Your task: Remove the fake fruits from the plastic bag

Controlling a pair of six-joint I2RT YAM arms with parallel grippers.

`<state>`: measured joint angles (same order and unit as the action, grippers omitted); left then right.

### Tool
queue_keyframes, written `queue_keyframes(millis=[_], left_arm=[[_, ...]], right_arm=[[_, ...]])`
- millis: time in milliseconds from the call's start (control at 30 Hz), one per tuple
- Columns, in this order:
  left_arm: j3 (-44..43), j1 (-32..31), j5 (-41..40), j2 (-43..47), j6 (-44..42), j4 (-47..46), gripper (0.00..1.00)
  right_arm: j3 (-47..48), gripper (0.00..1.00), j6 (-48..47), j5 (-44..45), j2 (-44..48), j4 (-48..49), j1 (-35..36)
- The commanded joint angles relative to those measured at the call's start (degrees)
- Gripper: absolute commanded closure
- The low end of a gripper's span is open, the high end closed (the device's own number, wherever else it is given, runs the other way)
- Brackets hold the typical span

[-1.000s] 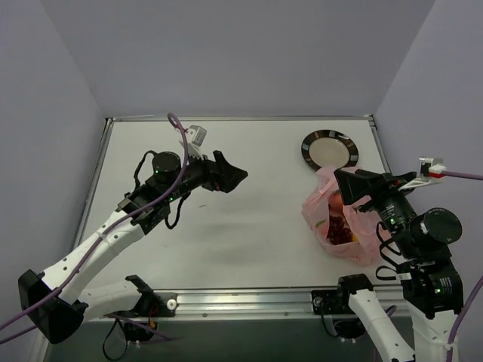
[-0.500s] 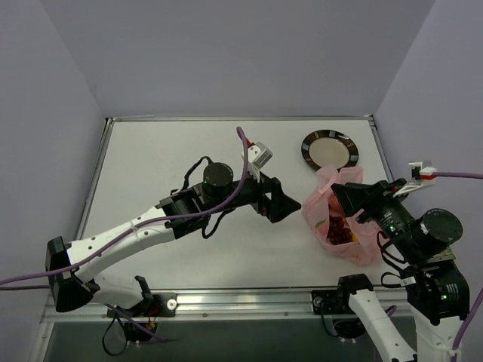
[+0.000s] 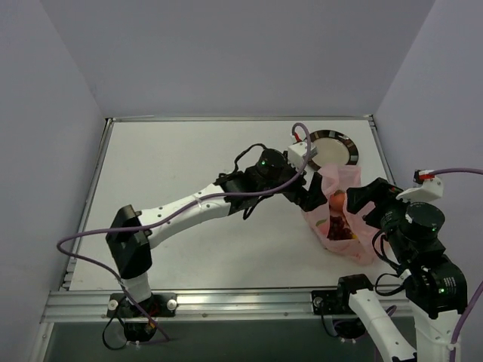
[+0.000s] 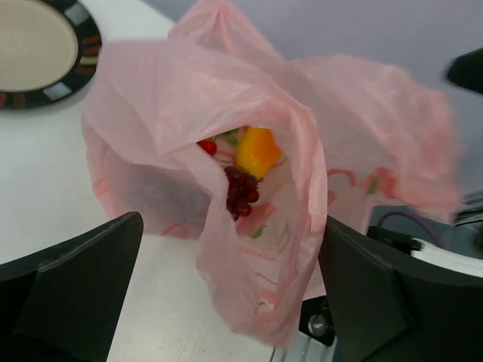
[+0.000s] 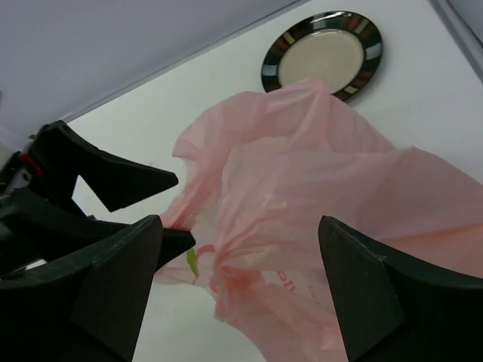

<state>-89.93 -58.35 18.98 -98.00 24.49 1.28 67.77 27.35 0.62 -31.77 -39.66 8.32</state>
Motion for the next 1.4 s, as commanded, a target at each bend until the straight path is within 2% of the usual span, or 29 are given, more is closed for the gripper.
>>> queue_keyframes(millis=[0,67,133,167,200,233,267,300,333,400,467,633,700,800,900,1033,1133,1233,1300,1333,1367], left_arm=[[-5.95,0.16,-2.54,-4.21,-2.78,3.82,0.03],[-6.48,0.34,-4.91,-6.76,-3.13,3.29,0.0],[-7.63,0.95,-5.1,-9.48,-2.61,2.77,0.15],[-7.54,1.13,-4.75,-10.1,-2.34,2.07,0.19],[-7.45,1.39,-4.4,-10.81,-2.08,0.76,0.23],[-7.28,1.65,-4.65,-12.03,-1.64,0.31,0.39],[-7.02,1.74,-5.35,-12.57,-1.55,-0.22,0.47],[-6.58,1.92,-6.23,-13.01,-1.29,-1.53,0.56],[-5.36,2.53,-7.46,-13.71,-0.5,-3.02,0.74],[-3.42,3.15,-8.96,-14.15,1.08,-6.62,0.88],[-0.34,4.46,-9.05,-14.68,3.71,-9.26,0.97],[6.59,6.31,-12.29,-11.88,8.02,-15.68,0.98],[11.34,5.97,-15.28,-10.21,8.9,-17.87,0.98],[16.7,3.87,-18.44,-7.3,10.4,-19.29,0.98],[20.13,1.4,-21.52,-5.89,11.98,-19.47,0.98],[21.55,-2.64,-23.2,-6.68,15.66,-18.68,0.98],[23.04,-3.18,-22.94,-6.77,18.47,-18.85,0.98],[23.92,-4.14,-22.67,-5.98,19.45,-19.47,0.98],[23.4,-6.07,-22.85,-5.72,18.84,-18.78,0.98],[22.96,-6.42,-22.94,-5.37,18.32,-17.99,0.97],[22.26,-6.52,-22.59,-5.02,18.31,-17.19,0.98]], right_arm=[[-0.88,0.18,0.42,8.87,-1.01,-3.93,-0.05],[-3.95,0.19,1.38,8.69,-1.54,-3.85,-0.05],[-6.41,0.23,2.7,9.91,-1.8,-3.5,0.03],[-9.2,0.26,4.44,10.79,-2.15,-3.32,0.03],[-10.54,0.39,5.42,11.76,-2.33,-3.15,0.03],[-12.12,0.45,6.39,13.86,-2.42,-1.93,0.03],[-15.79,0.5,9.01,15.36,-2.16,-0.87,0.03],[-16.69,0.61,10.77,16.59,-2.33,0.36,0.03],[-16.53,0.64,11.57,16.95,-2.85,1.16,-0.49],[-17.66,0.74,15.68,20.19,-3.56,4.04,-0.5],[-18.89,0.76,18.07,21.43,-6.09,6.6,-0.58],[-28.28,0.8,22.57,22.4,-15.83,19.34,-1.54],[-29.62,0.87,22.22,19.79,-19.72,24.95,-5.75],[-31.73,0.92,18.97,16.52,-25.61,34.6,-12.0],[-32.87,0.98,15.72,12.93,-33.34,39.64,-19.09],[-35.33,0.98,12.64,5.47,-41.94,47.38,-26.76],[-34.46,1.0,10.97,4.05,-47.83,51.43,-30.27],[-32.7,1.0,10.88,2.73,-53.63,54.76,-30.47],[-31.56,1.0,10.27,-2.53,-56.28,57.93,-28.89],[-29.38,1.0,9.57,-2.82,-57.25,58.11,-27.23],[-28.23,1.0,8.6,-2.21,-58.05,57.86,-22.6]])
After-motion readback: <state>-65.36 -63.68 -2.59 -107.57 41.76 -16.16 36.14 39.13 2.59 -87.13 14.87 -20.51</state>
